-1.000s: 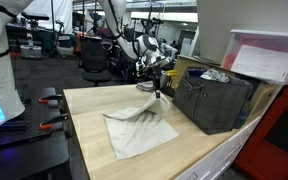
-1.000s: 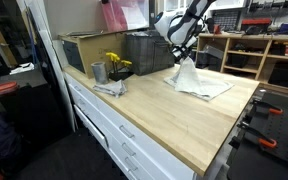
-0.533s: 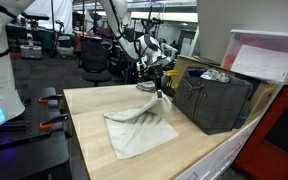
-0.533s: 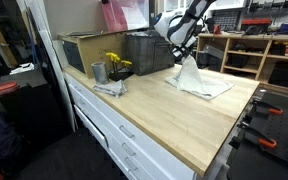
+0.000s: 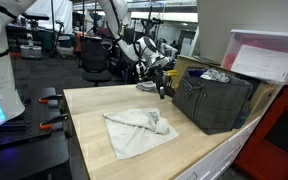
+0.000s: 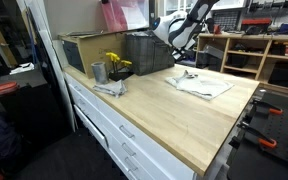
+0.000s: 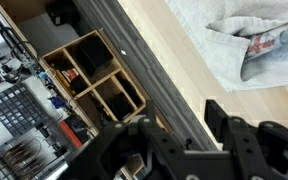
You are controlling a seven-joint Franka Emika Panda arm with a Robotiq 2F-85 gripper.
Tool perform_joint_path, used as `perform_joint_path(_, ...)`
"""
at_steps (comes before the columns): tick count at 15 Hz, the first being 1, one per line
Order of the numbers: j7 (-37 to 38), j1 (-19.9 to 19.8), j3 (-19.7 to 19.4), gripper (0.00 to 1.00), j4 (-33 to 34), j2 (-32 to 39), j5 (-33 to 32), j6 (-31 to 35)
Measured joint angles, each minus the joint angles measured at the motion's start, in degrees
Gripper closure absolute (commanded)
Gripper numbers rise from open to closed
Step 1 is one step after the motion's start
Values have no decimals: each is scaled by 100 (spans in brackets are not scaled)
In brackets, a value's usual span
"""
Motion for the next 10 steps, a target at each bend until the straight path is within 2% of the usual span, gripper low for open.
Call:
perform_joint_path(2,53,-17,113,2,-42,2,-86,0)
perform_joint_path(3,55,-32,204,0,-79,-1,-87,0)
perform_joint_path(6,56,-100,612,0,-300,-60,74,46)
perform_joint_path(10,-2,-247,1122,0,-724,-286,906,401)
